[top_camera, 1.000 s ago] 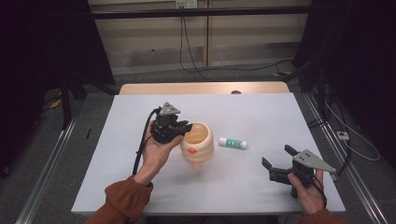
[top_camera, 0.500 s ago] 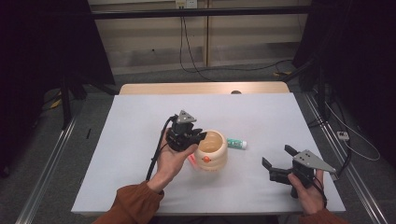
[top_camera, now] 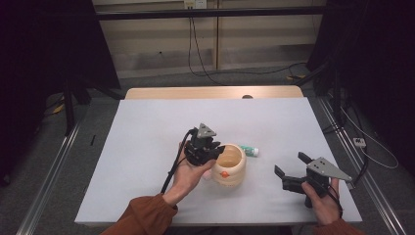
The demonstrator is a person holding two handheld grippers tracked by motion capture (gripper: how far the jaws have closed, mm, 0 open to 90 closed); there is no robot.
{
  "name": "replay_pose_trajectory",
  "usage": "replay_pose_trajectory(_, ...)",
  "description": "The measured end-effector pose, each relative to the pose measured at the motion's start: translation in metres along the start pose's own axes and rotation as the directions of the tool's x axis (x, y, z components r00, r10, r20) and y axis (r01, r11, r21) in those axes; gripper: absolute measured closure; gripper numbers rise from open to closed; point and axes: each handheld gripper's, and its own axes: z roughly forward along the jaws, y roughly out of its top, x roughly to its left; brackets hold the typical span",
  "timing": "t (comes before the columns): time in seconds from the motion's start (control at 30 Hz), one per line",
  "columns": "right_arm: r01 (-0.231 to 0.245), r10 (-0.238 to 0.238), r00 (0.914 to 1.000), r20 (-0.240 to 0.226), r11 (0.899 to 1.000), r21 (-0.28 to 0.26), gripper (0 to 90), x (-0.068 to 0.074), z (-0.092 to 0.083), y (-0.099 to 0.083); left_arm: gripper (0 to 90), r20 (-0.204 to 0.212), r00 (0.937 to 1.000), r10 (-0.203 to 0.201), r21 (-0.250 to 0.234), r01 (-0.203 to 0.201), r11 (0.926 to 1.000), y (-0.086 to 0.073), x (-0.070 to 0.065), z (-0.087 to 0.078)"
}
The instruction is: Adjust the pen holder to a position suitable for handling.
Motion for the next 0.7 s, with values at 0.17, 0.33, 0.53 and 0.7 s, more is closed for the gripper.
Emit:
replay_pose_trajectory(0.17,-0.002,0.002,1.0,-0.001,1.0,0.0,2.0,-0.0004,0.0001,-0.0001,74.4,0.0,1.0,-0.007,-0.008,0.007,0.9999,-0.0059,-0.0001,0.0027)
replay_pose_trajectory(0.33,0.001,-0.001,1.0,0.0,1.0,0.0,2.0,0.0001,0.0003,0.0,73.8,0.007,0.9996,-0.027,-0.005,0.027,0.9996,-0.006,-0.0018,0.0018)
replay_pose_trajectory(0.53,0.0,0.0,1.0,0.001,1.0,0.0,2.0,-0.0002,0.0002,0.0,71.3,0.045,0.9982,-0.039,-0.01,0.039,0.9992,-0.0053,0.0014,0.0036)
replay_pose_trajectory(0.7,0.0,0.0,1.0,0.0,1.0,0.0,2.0,-0.0003,0.0003,0.0,62.0,0.079,0.9955,-0.053,-0.042,0.057,0.9975,-0.0047,0.0043,0.0018)
